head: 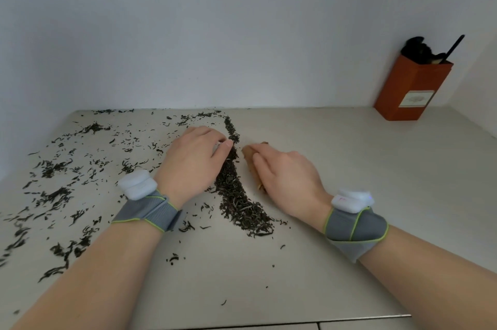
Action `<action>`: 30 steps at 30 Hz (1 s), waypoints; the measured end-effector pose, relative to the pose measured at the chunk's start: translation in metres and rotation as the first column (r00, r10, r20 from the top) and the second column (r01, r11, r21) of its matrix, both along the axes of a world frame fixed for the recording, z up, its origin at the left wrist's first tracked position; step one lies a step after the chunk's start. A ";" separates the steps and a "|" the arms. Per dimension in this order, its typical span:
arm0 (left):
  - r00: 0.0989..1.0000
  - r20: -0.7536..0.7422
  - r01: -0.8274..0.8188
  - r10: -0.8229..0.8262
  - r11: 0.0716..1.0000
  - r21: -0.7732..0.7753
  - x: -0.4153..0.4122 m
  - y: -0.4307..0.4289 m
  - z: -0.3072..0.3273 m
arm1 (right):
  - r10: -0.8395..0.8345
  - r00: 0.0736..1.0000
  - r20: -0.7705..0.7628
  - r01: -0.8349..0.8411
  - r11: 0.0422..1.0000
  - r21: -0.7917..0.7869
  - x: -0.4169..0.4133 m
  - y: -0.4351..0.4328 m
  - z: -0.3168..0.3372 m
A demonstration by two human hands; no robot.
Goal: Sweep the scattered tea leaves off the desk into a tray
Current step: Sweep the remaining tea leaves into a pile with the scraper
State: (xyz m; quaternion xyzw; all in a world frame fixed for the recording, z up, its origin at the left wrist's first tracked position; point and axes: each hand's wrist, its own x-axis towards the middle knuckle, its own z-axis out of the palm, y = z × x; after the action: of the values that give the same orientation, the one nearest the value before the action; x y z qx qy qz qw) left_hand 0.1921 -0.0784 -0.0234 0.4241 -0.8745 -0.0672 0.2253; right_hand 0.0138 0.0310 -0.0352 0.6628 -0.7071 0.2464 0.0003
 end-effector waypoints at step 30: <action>0.995 0.093 -0.007 0.019 0.992 -0.126 0.067 0.042 0.007 | 0.088 0.985 -0.145 -0.093 0.995 -0.029 0.060 0.060 -0.004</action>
State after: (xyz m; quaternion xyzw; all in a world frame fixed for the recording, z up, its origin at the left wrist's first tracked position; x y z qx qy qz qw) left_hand 0.2595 -0.0364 -0.0162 0.4173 -0.8840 0.0095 0.2105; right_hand 0.0733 0.0905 -0.0394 0.7101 -0.6700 0.2102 0.0519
